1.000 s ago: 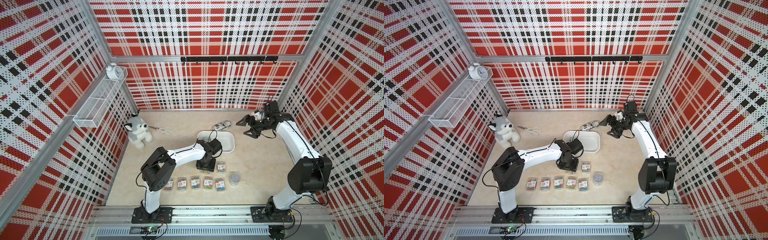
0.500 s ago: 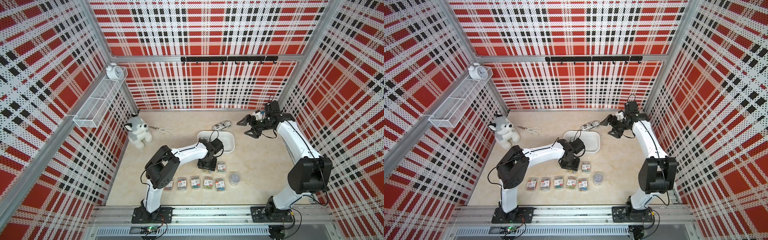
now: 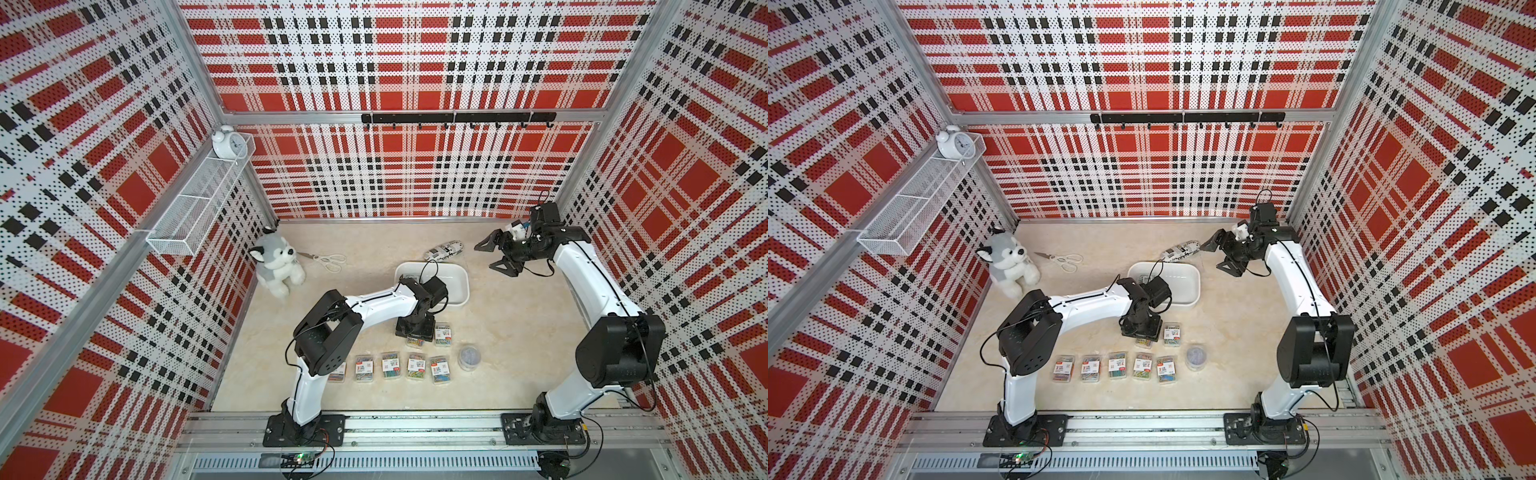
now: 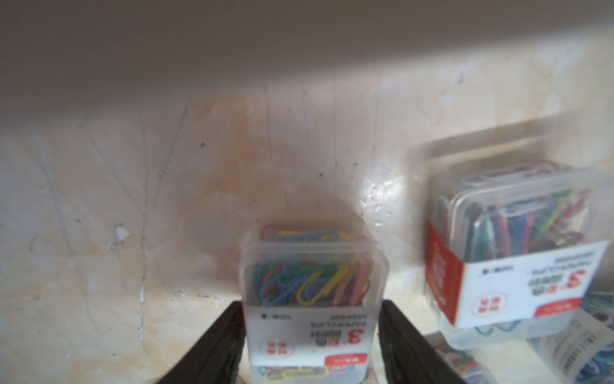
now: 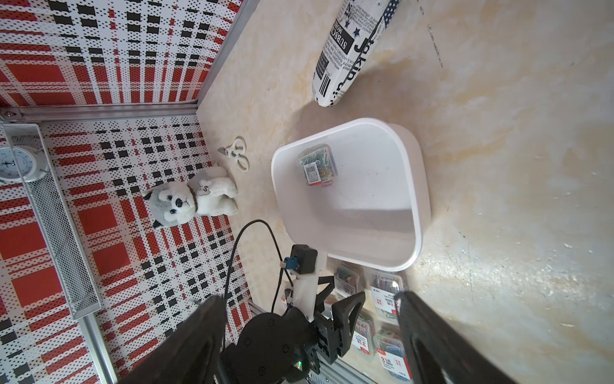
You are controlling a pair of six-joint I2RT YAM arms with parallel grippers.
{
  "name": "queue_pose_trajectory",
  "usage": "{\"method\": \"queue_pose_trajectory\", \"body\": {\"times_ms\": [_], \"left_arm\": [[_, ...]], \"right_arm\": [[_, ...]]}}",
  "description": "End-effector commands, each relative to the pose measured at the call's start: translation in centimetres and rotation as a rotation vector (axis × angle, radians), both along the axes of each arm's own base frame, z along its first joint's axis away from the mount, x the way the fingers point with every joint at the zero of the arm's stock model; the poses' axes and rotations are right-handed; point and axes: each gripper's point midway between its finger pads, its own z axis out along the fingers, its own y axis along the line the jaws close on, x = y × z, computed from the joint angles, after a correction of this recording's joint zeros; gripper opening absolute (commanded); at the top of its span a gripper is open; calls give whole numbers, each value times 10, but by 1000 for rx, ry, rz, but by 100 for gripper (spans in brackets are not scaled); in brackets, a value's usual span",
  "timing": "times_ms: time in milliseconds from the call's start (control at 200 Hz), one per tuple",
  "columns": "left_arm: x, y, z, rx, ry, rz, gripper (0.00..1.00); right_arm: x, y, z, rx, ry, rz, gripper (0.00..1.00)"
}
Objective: Take the paper clips out of the storage box
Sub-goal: Place the boxed paper clips at the center of the board.
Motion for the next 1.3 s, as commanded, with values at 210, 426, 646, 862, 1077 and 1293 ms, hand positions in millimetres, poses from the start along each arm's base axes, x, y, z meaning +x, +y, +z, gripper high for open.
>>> {"method": "queue_pose_trajectory", "body": {"times_ms": [210, 426, 646, 862, 1077, 1293], "left_arm": [[5, 4, -1, 9, 16, 24, 58], [11, 7, 2, 5, 5, 44, 54], [10, 5, 1, -1, 12, 44, 54], [11, 0, 3, -12, 14, 41, 59], [9, 0, 5, -23, 20, 41, 63], [7, 1, 9, -28, 20, 43, 68]], "right_arm": [[-1, -5, 8, -7, -27, -7, 86], [0, -4, 7, -5, -26, -5, 86], [2, -5, 7, -4, -25, -5, 86], [3, -4, 7, -2, -25, -3, 86], [4, -4, 7, -3, -25, -3, 86], [4, -5, 6, -4, -24, -5, 86]]}}
